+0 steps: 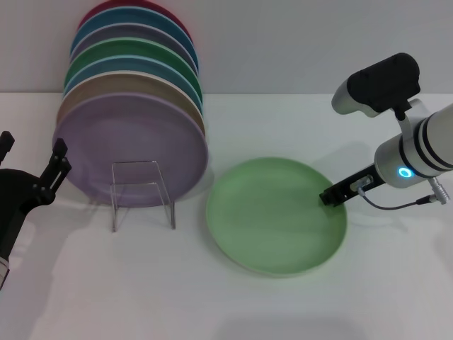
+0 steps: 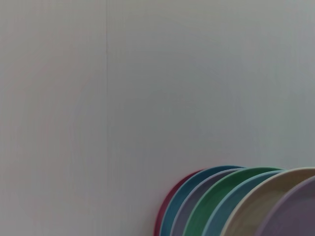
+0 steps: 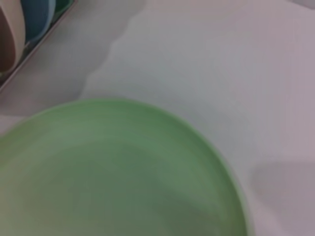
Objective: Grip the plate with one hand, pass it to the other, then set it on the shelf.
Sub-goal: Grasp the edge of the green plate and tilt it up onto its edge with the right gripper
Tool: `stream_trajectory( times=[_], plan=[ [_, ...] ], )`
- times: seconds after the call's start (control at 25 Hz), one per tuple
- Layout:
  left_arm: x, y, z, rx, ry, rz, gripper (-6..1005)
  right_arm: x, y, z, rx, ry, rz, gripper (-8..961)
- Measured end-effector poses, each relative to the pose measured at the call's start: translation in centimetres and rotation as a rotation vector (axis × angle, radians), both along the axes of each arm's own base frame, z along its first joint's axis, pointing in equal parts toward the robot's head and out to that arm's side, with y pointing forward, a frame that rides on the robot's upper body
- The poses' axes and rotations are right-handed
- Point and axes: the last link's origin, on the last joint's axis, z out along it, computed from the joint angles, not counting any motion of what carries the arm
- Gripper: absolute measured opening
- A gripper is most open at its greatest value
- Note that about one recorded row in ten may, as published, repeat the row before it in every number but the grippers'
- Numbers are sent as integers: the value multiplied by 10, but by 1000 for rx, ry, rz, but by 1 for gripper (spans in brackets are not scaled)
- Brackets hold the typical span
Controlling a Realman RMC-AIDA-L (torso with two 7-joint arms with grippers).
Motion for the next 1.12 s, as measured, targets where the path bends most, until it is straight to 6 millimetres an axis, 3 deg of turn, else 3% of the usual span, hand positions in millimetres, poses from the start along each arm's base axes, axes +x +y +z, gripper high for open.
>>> stream_trajectory(
  times=[0.6,1.12],
  plan=[
    [0,-1,1,5,-1,-3,829,0,-6,7,30,29,5,48],
    [12,-3,0,14,-35,-58,827,4,-13,35,78,179,9,20]
  ],
)
